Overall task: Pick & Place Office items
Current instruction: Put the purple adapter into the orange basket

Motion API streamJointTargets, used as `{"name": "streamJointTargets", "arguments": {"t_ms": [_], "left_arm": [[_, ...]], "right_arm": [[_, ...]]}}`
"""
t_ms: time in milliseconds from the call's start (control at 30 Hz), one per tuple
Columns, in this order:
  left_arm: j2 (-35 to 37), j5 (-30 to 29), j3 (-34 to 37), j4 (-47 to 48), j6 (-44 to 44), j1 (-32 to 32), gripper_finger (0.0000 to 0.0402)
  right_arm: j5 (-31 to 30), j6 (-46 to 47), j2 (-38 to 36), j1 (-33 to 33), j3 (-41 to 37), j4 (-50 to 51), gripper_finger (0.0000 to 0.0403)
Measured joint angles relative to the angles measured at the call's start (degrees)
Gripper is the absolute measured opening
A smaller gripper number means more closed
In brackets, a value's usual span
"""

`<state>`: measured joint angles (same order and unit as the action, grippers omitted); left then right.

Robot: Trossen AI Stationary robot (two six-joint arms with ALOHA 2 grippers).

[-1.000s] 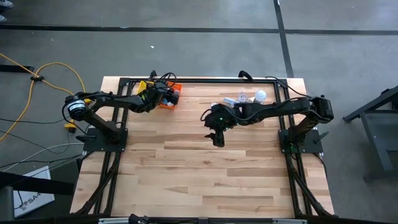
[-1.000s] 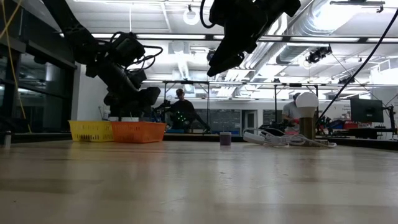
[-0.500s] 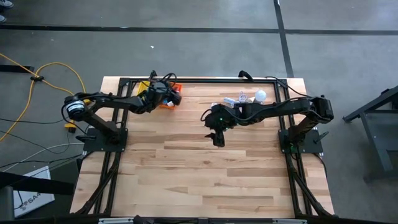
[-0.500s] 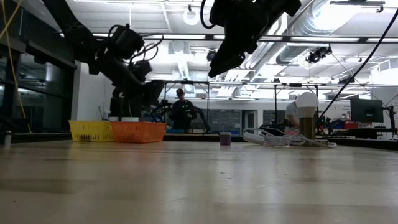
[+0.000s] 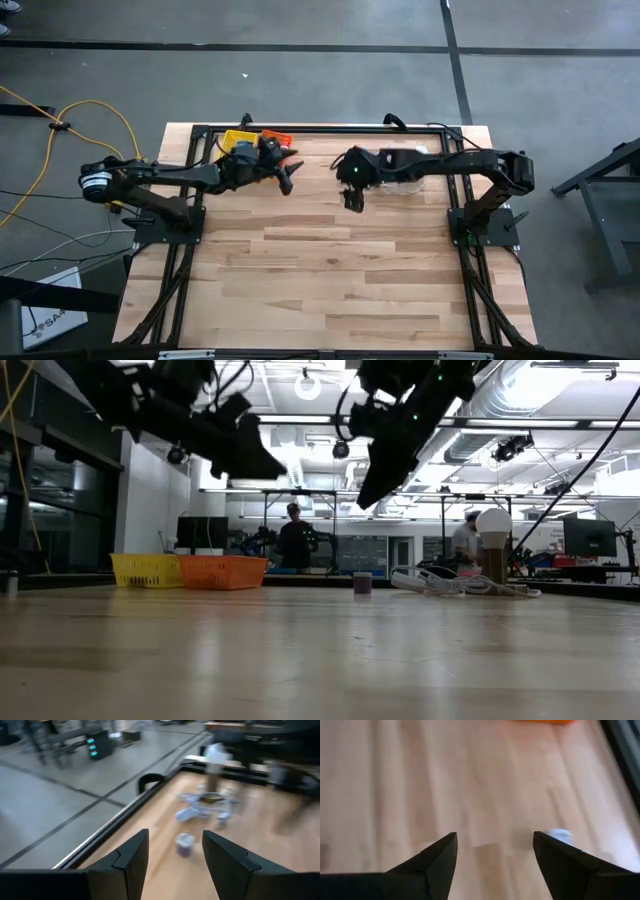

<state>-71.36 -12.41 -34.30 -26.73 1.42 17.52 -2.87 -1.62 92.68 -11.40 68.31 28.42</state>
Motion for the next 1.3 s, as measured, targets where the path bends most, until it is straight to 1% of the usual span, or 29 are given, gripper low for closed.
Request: {"name": "streamJointTargets", "arguments": {"t_ms": [133,267,433,600,867,1167,1300], "left_arm": [[2.3,1.4,0.0,2.5,-1.5,-4.2,0.0177],[3.7,1.4,0.0,5.7,-1.6,-8.2,0.0177],[3.9,1.4,0.0,7.1,-1.9,-12.6,0.0177],[3.9,1.4,0.0,8.2,-2.0,-15.9,0.0177],[3.9,1.3,0.0,9.0,-2.0,-18.1,0.0177],[3.9,1.2,0.0,9.4,-1.8,-18.2,0.0177],[3.9,1.2,0.0,9.8,-1.9,-18.2,0.0177]], "right_arm": [[-0.1,-2.5,0.0,-4.0,0.0,0.0,0.0247],[0.3,-4.3,0.7,-7.1,0.0,-0.2,0.0247],[2.9,-5.9,3.9,-10.1,0.0,-0.8,0.0247],[2.8,-8.1,7.8,-11.7,0.0,-1.2,0.0247],[2.8,-9.2,12.5,-14.1,0.0,-3.2,0.0247],[2.9,-10.3,16.3,-15.4,0.0,-7.0,0.0247],[3.1,-10.7,16.7,-15.7,0.0,-8.1,0.0247]]}}
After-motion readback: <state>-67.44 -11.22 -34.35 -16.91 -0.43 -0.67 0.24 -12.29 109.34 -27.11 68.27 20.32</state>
